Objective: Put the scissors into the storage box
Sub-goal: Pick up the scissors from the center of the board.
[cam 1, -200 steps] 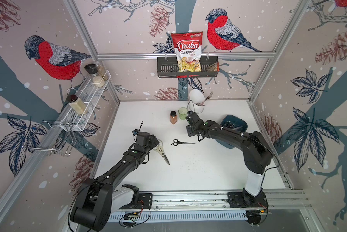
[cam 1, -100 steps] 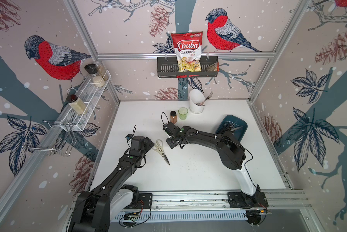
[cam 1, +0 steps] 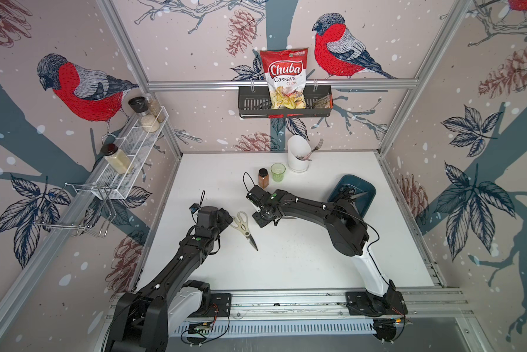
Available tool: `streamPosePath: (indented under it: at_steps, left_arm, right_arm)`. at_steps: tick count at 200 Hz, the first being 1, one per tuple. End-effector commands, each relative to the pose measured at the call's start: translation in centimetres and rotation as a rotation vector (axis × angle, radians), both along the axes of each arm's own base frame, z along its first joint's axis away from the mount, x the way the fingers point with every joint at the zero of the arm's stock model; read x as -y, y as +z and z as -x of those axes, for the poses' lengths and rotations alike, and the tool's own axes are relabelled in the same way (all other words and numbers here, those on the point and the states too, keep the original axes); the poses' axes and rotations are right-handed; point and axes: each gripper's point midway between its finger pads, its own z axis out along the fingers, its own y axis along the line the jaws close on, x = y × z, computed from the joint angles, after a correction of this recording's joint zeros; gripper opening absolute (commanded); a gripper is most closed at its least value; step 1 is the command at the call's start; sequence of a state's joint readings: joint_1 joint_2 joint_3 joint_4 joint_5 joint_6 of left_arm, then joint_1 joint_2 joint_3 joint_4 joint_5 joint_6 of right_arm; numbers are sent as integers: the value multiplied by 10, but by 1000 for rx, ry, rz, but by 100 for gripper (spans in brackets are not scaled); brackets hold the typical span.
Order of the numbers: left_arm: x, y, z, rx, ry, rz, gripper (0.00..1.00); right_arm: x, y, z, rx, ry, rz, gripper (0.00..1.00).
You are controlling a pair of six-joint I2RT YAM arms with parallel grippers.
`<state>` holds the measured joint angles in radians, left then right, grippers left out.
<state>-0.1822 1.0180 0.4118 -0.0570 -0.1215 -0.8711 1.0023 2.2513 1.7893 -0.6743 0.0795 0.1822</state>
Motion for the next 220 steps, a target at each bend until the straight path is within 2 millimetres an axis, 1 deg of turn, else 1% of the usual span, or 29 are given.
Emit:
streamPosePath:
  at_steps: [1, 51, 83, 131, 157, 175, 190, 202, 220]
  left_arm:
    - [1, 3, -2, 13, -14, -3, 95]
    - [3, 4, -4, 14, -24, -1, 95]
    - [4, 4, -4, 17, -27, 0, 95]
    - [4, 4, -3, 16, -31, -3, 95]
    - [3, 5, -2, 18, -27, -3, 95]
    - [2, 4, -2, 18, -25, -2, 95]
    - [3, 4, -2, 18, -24, -1, 95]
    - [2, 4, -2, 18, -23, -1, 95]
    - [2, 5, -2, 19, -23, 0, 95]
  right_arm:
    - [6, -4, 0, -11, 11, 26, 32]
    - [13, -11, -8, -14, 7, 50, 31]
    - [17, -18, -7, -12, 16, 78, 30]
    - [26, -32, -10, -21, 5, 120, 22]
    - [30, -35, -15, -25, -8, 117, 16]
    - [28, -31, -19, -30, -20, 84, 12]
    - [25, -26, -20, -45, -26, 40, 4]
    - [20, -18, -22, -52, -31, -5, 0]
    - [14, 2, -28, -49, -44, -91, 0]
